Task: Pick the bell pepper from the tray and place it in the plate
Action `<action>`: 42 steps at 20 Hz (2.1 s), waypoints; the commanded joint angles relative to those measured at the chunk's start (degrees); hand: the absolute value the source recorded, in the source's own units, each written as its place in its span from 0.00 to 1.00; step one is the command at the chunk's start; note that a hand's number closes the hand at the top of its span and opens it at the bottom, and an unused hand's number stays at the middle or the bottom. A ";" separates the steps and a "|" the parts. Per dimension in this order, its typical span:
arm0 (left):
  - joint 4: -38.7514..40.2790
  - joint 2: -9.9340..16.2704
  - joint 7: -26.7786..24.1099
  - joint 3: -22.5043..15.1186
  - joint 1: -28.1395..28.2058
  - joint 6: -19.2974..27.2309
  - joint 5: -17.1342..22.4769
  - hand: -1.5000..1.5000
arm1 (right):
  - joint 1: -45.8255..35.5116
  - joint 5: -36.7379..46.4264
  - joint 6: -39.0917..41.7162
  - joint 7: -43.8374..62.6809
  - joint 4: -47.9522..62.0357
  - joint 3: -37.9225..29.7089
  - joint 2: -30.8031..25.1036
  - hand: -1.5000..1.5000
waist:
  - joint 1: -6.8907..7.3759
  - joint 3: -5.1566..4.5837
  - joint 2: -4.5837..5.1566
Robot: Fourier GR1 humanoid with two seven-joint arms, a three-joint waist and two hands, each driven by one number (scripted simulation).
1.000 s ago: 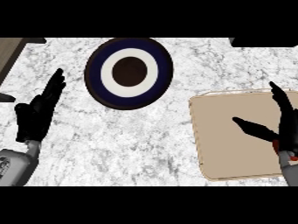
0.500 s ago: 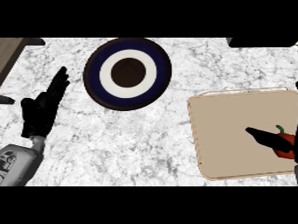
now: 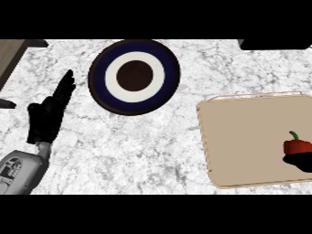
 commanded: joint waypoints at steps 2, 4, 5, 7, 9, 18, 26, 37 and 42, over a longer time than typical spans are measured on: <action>-0.54 -1.56 -0.26 -0.69 0.76 -0.44 -1.21 0.50 | -2.72 -6.28 12.77 12.30 -4.86 -2.15 -2.55 0.00 | 0.82 0.13 0.18; -2.04 -0.03 2.38 0.83 -0.31 -0.22 -1.21 0.50 | -2.52 -9.04 14.71 13.23 -3.94 -3.48 -2.52 0.00 | 0.88 0.17 0.15; -0.74 0.19 5.46 2.51 -4.81 -1.90 0.40 0.50 | -2.51 -6.92 12.59 12.20 -1.84 -1.92 -0.22 0.00 | 0.74 0.20 0.28; 2.53 -0.62 -0.55 3.22 -3.05 -2.86 -0.85 0.50 | -4.60 -10.97 15.43 11.32 -0.57 -5.91 -1.31 0.00 | 0.74 0.18 0.32; -1.64 -3.60 1.51 0.01 0.43 1.18 -3.66 0.50 | -3.78 -11.51 15.10 7.58 3.57 -6.58 -0.63 0.00 | 1.04 0.23 0.25; -3.31 -2.53 1.89 2.91 1.82 -2.75 -4.02 0.50 | -1.19 -9.31 19.25 6.40 8.67 -4.88 1.24 0.00 | 1.05 0.22 0.23; -4.45 -6.66 3.18 3.40 2.61 -2.95 -7.52 0.50 | 0.45 -2.61 16.96 0.95 14.17 -3.00 9.33 0.00 | 0.89 0.24 0.20; -2.66 -8.54 2.96 8.99 2.38 -7.72 -10.24 0.50 | 0.13 3.02 19.54 -9.10 25.18 -9.50 12.72 0.00 | 0.92 0.24 0.24; -1.23 -6.72 4.17 12.58 -1.19 -11.60 -8.37 0.50 | 1.12 9.03 14.62 -12.07 23.06 -9.54 13.49 1.00 | 0.81 0.23 0.25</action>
